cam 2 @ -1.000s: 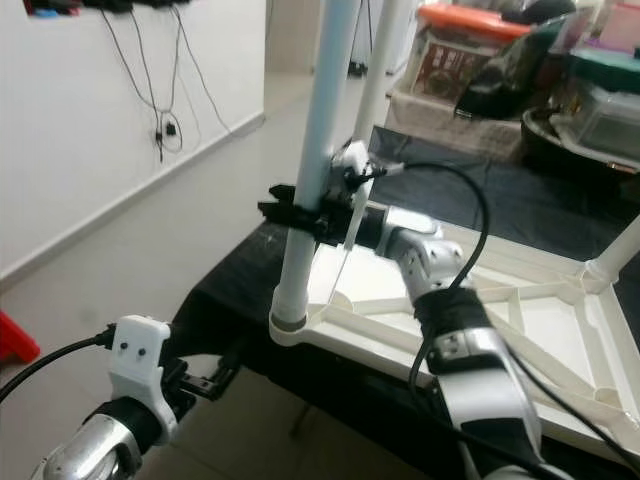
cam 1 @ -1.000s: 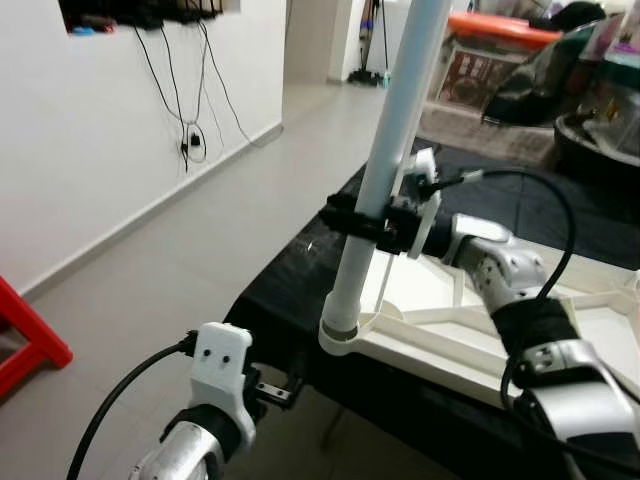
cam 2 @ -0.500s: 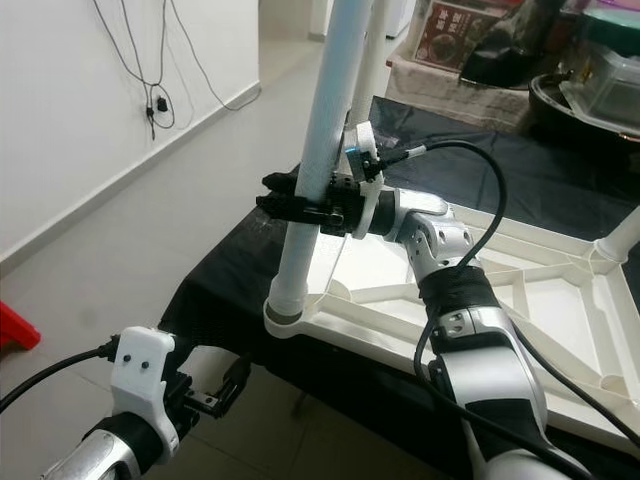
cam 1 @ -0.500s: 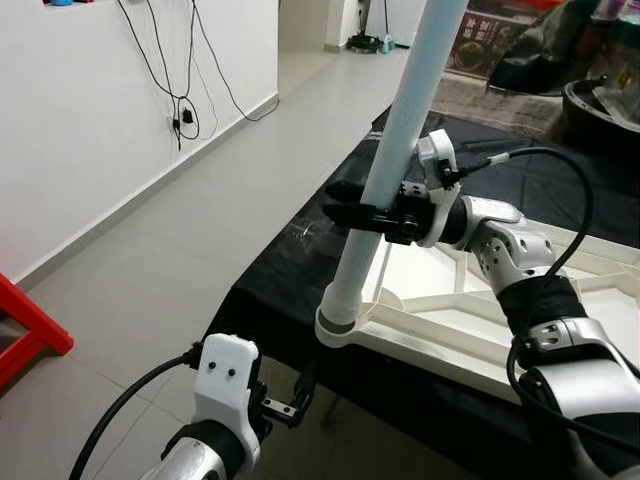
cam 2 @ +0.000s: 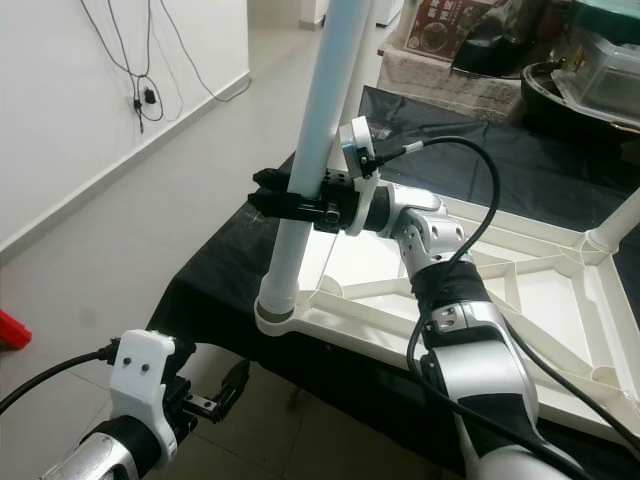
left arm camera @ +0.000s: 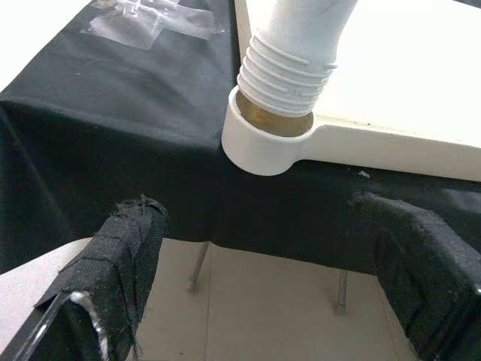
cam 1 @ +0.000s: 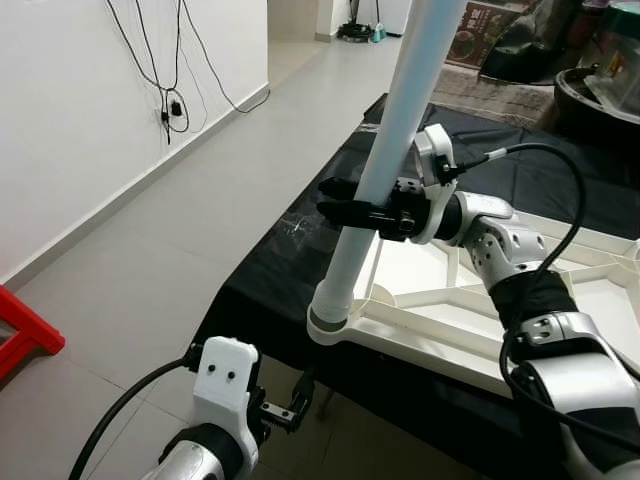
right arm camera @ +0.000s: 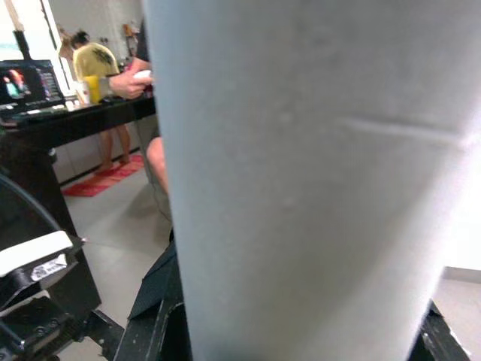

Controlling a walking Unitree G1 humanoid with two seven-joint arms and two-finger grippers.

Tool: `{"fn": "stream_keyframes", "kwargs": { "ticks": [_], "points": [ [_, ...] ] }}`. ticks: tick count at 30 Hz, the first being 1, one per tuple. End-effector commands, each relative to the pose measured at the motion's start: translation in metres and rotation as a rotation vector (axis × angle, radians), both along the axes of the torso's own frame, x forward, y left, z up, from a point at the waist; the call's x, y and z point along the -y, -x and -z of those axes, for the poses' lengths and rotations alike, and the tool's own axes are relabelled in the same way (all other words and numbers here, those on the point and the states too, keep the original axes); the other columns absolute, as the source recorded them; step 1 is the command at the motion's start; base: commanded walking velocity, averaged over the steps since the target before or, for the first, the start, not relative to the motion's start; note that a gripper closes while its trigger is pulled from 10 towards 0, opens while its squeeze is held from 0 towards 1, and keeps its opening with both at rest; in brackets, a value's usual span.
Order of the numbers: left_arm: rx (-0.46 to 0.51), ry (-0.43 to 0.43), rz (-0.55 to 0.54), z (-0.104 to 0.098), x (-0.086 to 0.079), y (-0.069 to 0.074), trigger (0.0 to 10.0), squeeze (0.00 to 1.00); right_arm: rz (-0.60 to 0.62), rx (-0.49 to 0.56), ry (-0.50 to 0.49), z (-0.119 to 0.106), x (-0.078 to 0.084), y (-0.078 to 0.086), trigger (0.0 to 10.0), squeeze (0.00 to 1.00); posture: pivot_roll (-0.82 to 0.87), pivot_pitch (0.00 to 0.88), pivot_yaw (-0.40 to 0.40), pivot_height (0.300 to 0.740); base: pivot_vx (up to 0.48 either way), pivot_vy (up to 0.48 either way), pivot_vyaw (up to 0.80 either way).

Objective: Building children table

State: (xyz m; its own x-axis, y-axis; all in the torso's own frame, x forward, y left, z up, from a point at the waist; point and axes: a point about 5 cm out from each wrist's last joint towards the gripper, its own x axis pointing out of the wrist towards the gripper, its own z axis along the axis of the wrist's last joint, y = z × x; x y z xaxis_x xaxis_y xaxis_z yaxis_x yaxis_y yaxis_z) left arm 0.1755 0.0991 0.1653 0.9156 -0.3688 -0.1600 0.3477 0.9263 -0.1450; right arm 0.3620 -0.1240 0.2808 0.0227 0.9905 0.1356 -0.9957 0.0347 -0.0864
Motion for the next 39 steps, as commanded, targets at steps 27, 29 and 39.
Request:
{"fn": "stream_keyframes", "kwargs": {
  "ticks": [27, 29, 39],
  "points": [
    [-0.031, -0.013, 0.002, 0.004, 0.001, 0.005, 10.0, 0.00, -0.044, 0.030, 0.154, 0.022, -0.007, 0.002, 10.0, 0.00, 0.08, 0.200, -0.086, 0.740, 0.000, 0.000, 0.00],
    [-0.029, -0.014, 0.003, 0.004, 0.001, 0.005, 10.0, 0.00, -0.027, 0.054, 0.191, 0.024, -0.008, 0.002, 10.0, 0.00, 0.08, 0.195, -0.087, 0.740, 0.000, 0.000, 0.00],
    [-0.007, -0.015, 0.007, 0.002, 0.002, 0.000, 10.0, 0.00, 0.152, 0.124, 0.328, 0.035, -0.019, -0.007, 10.0, 0.00, 0.08, 0.173, -0.090, 0.740, 0.000, 0.000, 0.00]
  ]
}}
